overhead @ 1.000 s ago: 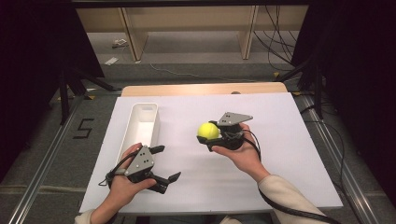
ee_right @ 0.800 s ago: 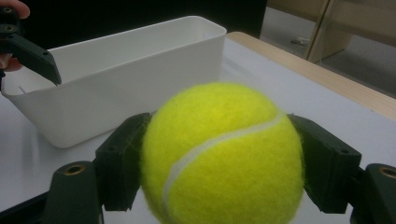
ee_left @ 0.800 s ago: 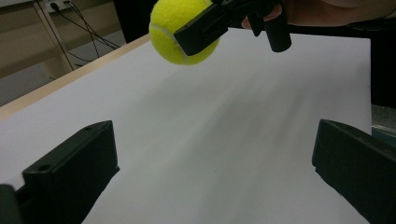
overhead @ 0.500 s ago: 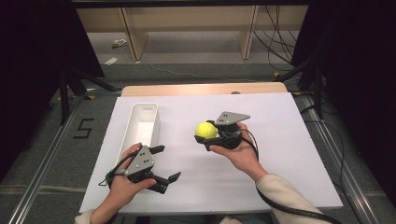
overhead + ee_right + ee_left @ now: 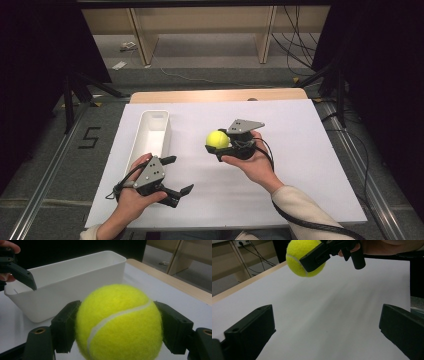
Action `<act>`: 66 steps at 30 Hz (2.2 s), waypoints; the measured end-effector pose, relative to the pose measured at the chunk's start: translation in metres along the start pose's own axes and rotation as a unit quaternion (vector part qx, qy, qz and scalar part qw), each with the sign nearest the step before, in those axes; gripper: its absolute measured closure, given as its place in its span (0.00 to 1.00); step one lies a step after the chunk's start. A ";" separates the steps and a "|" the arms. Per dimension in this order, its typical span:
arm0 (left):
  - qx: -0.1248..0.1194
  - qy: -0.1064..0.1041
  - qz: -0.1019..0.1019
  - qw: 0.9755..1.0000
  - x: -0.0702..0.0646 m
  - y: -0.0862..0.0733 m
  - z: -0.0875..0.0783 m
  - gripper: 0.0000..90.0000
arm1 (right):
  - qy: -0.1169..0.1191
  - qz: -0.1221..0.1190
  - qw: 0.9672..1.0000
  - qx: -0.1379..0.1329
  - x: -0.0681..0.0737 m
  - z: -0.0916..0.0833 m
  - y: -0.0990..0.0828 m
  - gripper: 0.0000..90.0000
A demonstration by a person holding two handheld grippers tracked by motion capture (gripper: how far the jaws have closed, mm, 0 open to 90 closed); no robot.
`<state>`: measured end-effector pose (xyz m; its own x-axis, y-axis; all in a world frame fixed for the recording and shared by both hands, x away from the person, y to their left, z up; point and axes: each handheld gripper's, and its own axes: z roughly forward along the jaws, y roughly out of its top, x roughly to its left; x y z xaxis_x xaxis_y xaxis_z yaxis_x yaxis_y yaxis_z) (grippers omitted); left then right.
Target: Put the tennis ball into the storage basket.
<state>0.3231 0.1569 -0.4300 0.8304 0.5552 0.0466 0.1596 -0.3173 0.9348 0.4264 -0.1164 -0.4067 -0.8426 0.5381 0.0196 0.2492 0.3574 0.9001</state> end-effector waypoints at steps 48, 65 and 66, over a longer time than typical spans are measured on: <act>-0.003 -0.004 -0.002 1.000 -0.001 0.001 0.000 0.00 | 0.018 0.000 1.000 -0.008 0.009 0.022 0.015 0.29; -0.004 -0.002 0.001 1.000 -0.001 0.002 -0.001 0.00 | 0.024 0.001 1.000 -0.007 0.012 0.031 0.018 0.29; -0.004 -0.002 0.002 1.000 -0.001 0.002 -0.001 0.00 | 0.024 0.001 1.000 -0.006 0.012 0.032 0.018 0.29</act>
<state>0.3220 0.1567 -0.4281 0.8329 0.5511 0.0499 0.1516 -0.3139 0.9373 0.4361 -0.0794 -0.4040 -0.8637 0.5023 0.0421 0.2462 0.3475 0.9048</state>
